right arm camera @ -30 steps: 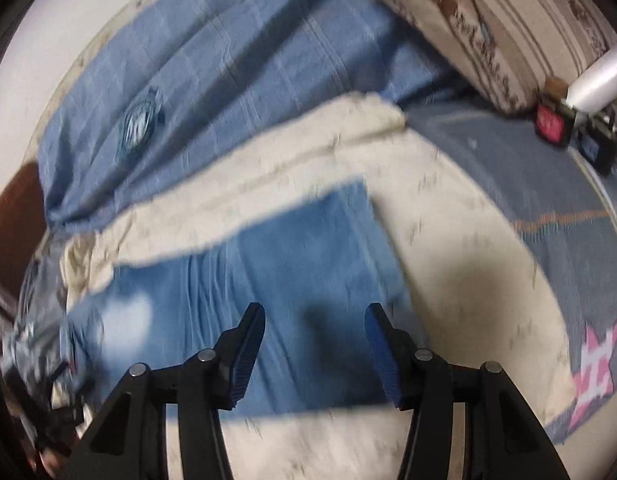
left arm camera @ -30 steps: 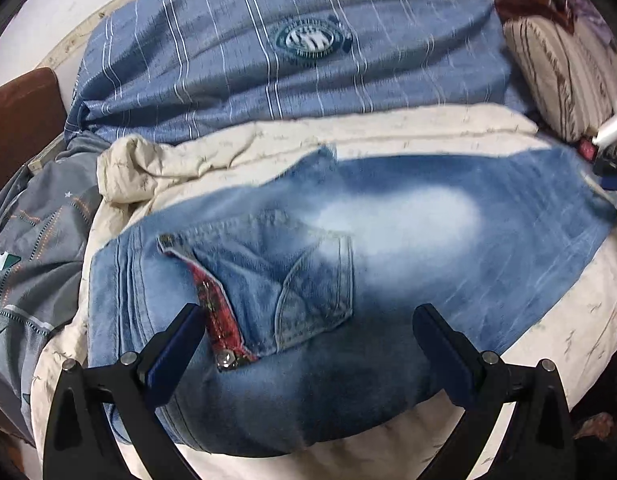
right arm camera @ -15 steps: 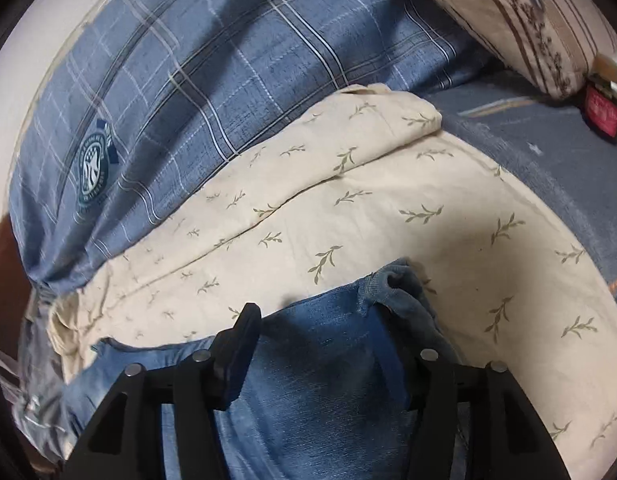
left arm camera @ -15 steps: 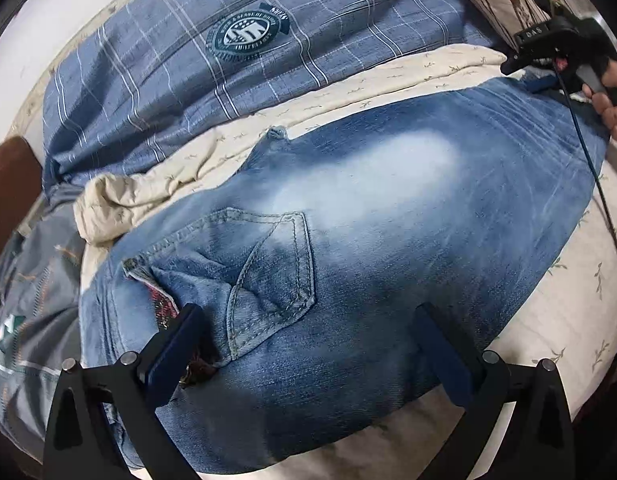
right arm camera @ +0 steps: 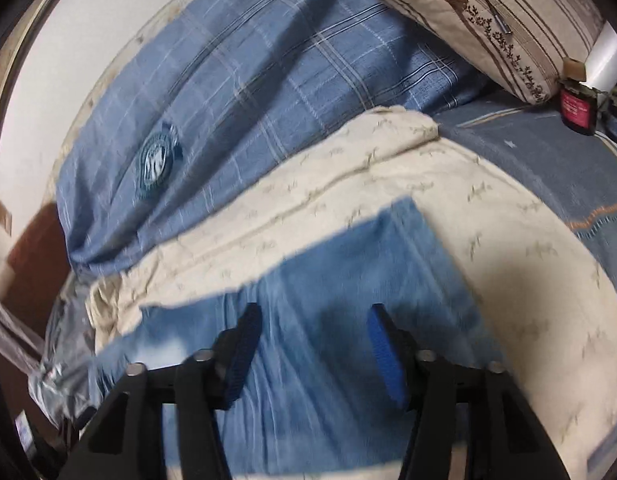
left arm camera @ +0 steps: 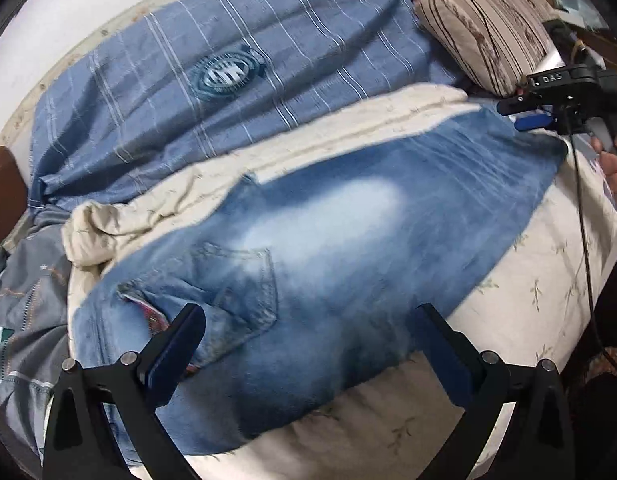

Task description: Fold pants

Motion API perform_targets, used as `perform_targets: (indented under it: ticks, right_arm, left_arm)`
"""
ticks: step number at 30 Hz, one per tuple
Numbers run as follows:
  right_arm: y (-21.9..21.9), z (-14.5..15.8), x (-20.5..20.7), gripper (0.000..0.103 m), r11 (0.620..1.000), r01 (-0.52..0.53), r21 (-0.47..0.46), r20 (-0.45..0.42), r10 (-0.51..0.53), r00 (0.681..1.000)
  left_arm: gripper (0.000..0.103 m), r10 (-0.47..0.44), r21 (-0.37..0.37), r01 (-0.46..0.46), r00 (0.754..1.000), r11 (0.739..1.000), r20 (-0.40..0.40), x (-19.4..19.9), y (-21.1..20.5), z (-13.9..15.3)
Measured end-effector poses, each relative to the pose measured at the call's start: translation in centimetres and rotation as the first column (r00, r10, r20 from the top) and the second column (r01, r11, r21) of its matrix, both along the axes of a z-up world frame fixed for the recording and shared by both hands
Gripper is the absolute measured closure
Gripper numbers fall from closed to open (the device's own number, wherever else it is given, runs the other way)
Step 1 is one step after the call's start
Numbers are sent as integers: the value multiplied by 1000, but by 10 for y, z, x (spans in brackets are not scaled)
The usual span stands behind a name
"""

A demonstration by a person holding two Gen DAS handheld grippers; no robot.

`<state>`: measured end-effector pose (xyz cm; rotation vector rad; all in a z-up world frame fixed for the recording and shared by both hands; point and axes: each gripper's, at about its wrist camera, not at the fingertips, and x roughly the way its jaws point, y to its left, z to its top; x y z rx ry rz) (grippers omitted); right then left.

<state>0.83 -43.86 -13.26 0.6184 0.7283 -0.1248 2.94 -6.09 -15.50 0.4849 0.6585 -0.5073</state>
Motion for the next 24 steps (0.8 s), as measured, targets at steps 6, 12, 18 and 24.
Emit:
perform_targets:
  ticks: [6, 12, 18, 24]
  right_arm:
    - [17, -27, -11, 67, 996, -53, -71, -169, 40, 985]
    - [-22, -14, -42, 64, 993, 9, 119, -45, -4, 999]
    - [-77, -13, -89, 63, 910, 106, 401, 109, -162, 981]
    - [-100, -24, -111, 44, 811, 100, 577, 162, -234, 958]
  left_arm:
    - [0, -21, 81, 33, 989, 996, -145, 2, -17, -26]
    - [0, -61, 23, 64, 989, 998, -138, -7, -19, -17]
    - [0, -81, -152, 53, 980, 987, -183, -12, -18, 10]
    - [0, -36, -229, -29, 960, 973, -277, 10, -50, 28]
